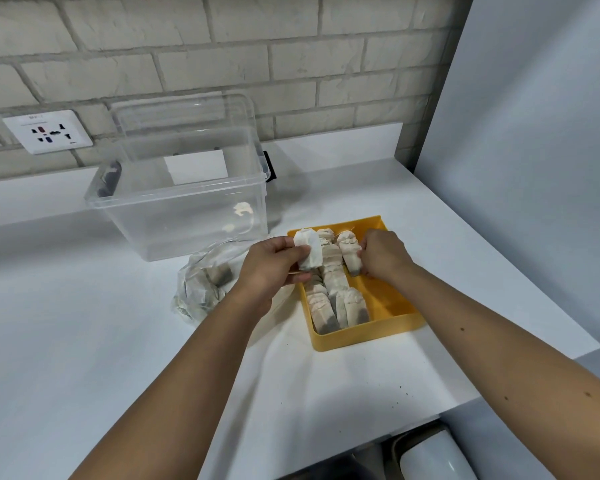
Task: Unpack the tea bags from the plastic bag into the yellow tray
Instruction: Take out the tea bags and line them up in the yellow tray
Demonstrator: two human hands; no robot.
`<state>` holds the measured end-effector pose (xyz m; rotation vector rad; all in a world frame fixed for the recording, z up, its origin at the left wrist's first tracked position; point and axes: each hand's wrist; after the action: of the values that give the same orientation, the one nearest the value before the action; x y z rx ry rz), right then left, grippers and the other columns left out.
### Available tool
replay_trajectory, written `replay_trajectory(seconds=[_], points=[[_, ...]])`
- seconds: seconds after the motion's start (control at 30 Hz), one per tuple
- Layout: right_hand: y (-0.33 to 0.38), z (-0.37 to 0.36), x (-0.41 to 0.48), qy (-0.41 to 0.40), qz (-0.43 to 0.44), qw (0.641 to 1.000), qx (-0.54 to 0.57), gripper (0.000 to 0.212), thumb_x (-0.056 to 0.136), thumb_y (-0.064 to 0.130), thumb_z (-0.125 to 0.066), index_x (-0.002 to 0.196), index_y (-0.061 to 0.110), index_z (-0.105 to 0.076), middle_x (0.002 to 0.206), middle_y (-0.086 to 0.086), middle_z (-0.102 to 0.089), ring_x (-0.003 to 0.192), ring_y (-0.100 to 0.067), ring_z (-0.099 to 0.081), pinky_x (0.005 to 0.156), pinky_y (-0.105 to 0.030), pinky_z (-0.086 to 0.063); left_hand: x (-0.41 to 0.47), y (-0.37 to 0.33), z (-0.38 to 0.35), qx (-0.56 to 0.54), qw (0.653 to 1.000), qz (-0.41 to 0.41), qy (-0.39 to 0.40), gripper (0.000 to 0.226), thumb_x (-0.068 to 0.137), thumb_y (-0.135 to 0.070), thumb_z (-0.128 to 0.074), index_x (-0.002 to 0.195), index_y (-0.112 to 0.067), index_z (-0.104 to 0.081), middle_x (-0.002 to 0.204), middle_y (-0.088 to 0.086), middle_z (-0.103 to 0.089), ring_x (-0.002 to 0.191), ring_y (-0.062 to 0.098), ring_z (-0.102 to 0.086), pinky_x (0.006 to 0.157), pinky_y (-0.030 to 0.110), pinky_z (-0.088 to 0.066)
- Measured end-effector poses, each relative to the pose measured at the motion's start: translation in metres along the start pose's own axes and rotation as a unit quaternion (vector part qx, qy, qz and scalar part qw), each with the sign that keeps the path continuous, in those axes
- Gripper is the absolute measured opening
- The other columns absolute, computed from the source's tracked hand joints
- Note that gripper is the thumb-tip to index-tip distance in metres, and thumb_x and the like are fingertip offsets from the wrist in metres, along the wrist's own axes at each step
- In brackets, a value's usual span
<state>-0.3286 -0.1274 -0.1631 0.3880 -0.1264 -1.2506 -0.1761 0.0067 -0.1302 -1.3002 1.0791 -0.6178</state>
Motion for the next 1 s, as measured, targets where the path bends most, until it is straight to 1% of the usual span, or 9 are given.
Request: replay_trajectory(seconds=[0.1,0.2,0.37,0.5,0.57,0.67,0.73,0.87,1.0], points=[[0.000,-0.002,0.004,-0.002,-0.008,1.000,0.014,0.010,0.094,0.012,-0.057,0.099,0.007,-0.064,0.098,-0.013,-0.068,0.085,-0.029,-0.067,0.076,-0.033,-0.055,0.000,0.000,0.000,0.002,1.000,0.003,0.005,0.005,0.091,-0.007,-0.067,0.094,-0.007,-0.070,0.090,0.010,-0.073,0.073,0.019,-0.072,0.064,0.026,-0.061],[0.001,-0.003,0.007,-0.005,-0.007,0.999,0.035,0.010,0.093,0.012,-0.055,0.096,0.008,-0.064,0.095,-0.013,-0.070,0.082,-0.029,-0.068,0.081,-0.039,-0.058,-0.002,-0.001,-0.001,-0.006,1.000,0.010,0.008,0.005,0.093,-0.008,-0.065,0.093,-0.006,-0.069,0.084,0.009,-0.074,0.067,0.019,-0.073,0.060,0.026,-0.060],[0.004,0.002,0.002,-0.007,0.002,0.999,0.049,0.013,0.093,0.017,-0.058,0.098,0.007,-0.064,0.095,-0.012,-0.069,0.081,-0.029,-0.068,0.082,-0.042,-0.058,-0.003,-0.003,-0.001,-0.009,1.000,0.018,0.011,0.008,0.095,-0.009,-0.063,0.096,-0.005,-0.069,0.083,0.012,-0.074,0.062,0.020,-0.072,0.056,0.026,-0.059],[0.003,0.018,-0.007,-0.057,0.027,0.996,0.068,0.021,0.090,0.020,-0.064,0.109,0.010,-0.062,0.099,-0.008,-0.067,0.086,-0.027,-0.067,0.077,-0.034,-0.055,-0.004,-0.002,-0.001,-0.005,1.000,0.018,0.012,0.007,0.094,-0.008,-0.064,0.095,-0.004,-0.069,0.086,0.012,-0.075,0.064,0.023,-0.073,0.058,0.027,-0.060],[0.007,0.030,-0.018,-0.066,0.054,0.981,0.172,0.016,0.090,0.025,-0.067,0.102,0.015,-0.066,0.092,-0.004,-0.070,0.074,-0.020,-0.069,0.070,-0.030,-0.057,-0.004,-0.001,-0.002,-0.001,1.000,0.015,0.013,0.006,0.094,-0.008,-0.064,0.093,-0.004,-0.069,0.088,0.012,-0.074,0.064,0.022,-0.072,0.058,0.026,-0.060],[0.019,0.044,-0.038,0.050,0.061,0.937,0.341,0.019,0.088,0.028,-0.071,0.095,0.011,-0.072,0.086,-0.008,-0.072,0.061,-0.015,-0.068,0.062,-0.031,-0.060,-0.005,-0.002,-0.007,0.008,1.000,0.006,0.017,0.006,0.094,-0.009,-0.064,0.093,-0.005,-0.069,0.088,0.012,-0.073,0.066,0.020,-0.072,0.057,0.026,-0.059],[0.024,0.049,-0.046,0.093,0.073,0.932,0.343,0.021,0.083,0.027,-0.076,0.094,0.009,-0.074,0.085,-0.011,-0.073,0.063,-0.017,-0.067,0.067,-0.035,-0.061,-0.005,-0.003,-0.011,0.012,1.000,0.000,0.023,0.008,0.093,-0.011,-0.066,0.096,-0.005,-0.069,0.089,0.011,-0.073,0.069,0.021,-0.072,0.059,0.027,-0.060],[0.025,0.058,-0.050,0.066,0.087,0.939,0.325,0.015,0.080,0.016,-0.080,0.090,0.007,-0.074,0.076,-0.010,-0.071,0.061,-0.014,-0.065,0.060,-0.027,-0.059,-0.005,-0.006,-0.017,0.014,0.999,-0.003,0.032,0.018,0.090,-0.012,-0.070,0.104,-0.001,-0.070,0.096,0.017,-0.073,0.074,0.024,-0.072,0.065,0.029,-0.062],[0.016,0.068,-0.049,0.028,0.074,0.951,0.299,0.008,0.085,0.014,-0.074,0.091,0.009,-0.071,0.075,-0.005,-0.070,0.062,-0.015,-0.068,0.060,-0.026,-0.058,-0.008,-0.008,-0.018,-0.005,0.999,-0.007,0.039,0.015,0.092,-0.009,-0.067,0.104,0.000,-0.068,0.088,0.015,-0.072,0.066,0.018,-0.072,0.060,0.026,-0.060]])
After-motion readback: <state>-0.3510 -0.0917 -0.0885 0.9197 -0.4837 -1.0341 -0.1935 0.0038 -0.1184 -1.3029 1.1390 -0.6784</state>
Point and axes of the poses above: each hand's wrist, its own x-axis towards the middle knuckle, its own z-axis out of the back of the hand, y = z × x
